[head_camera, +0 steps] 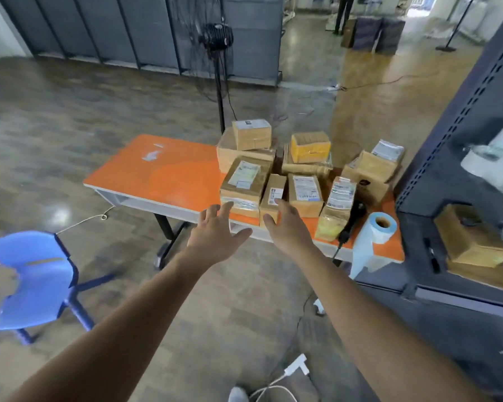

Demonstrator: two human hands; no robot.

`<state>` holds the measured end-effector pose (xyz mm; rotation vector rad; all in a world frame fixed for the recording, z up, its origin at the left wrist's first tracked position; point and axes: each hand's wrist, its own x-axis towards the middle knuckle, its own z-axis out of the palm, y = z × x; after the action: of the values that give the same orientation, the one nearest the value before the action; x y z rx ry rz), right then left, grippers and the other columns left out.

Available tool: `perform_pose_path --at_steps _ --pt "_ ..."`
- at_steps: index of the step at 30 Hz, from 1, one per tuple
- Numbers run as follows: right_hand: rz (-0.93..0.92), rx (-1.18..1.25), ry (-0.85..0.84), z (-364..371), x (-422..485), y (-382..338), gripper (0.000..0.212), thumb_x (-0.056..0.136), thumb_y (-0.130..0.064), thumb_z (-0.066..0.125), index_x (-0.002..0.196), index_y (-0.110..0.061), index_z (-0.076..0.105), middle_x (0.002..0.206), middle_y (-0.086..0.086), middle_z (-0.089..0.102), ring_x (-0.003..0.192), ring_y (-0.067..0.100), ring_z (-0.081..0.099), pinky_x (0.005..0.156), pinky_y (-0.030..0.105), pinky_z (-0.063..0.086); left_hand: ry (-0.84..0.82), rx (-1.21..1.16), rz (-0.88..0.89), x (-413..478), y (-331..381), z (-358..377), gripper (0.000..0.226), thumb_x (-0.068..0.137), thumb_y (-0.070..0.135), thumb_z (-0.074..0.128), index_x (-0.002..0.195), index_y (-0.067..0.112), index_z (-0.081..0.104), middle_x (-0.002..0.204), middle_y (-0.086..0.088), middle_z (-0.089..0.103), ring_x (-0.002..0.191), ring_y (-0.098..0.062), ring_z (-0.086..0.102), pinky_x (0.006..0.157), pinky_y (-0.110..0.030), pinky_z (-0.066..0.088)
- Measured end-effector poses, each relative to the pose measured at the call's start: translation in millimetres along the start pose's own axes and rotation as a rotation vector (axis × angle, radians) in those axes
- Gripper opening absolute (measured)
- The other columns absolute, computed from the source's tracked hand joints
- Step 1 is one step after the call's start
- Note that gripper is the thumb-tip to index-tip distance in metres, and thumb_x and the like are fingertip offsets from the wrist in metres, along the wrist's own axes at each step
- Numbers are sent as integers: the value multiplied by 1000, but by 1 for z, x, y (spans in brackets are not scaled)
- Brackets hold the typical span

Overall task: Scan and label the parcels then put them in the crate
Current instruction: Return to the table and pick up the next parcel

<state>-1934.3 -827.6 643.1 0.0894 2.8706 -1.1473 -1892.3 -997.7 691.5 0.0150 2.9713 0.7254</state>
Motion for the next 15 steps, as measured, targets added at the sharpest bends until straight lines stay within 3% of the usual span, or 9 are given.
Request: perform_pose_path --at_steps 6,11,15 --pt "98 -6 4 3 59 -8 58 97 -47 46 150 -30 29 154 3 33 119 29 57 96 46 49 -55 -24 68 83 -13 -12 76 88 54 57 151 26 24 151 -6 30 139 -30 25 107 -44 33" --pt "174 -41 65 8 100 -3 58 99 -42 49 150 -25 29 150 7 37 128 28 49 96 37 46 -147 -13 188 153 -9 -7 76 90 58 51 152 27 19 155 -2 23 142 -27 20 108 -47 36" --pt "249 -50 112 6 138 -6 61 99 -43 47 153 -25 24 154 7 32 136 28 43 108 41 39 -229 -25 279 213 -10 -3 78 90 61 50 152 28 17 157 -3 19 145 -27 15 112 -45 28"
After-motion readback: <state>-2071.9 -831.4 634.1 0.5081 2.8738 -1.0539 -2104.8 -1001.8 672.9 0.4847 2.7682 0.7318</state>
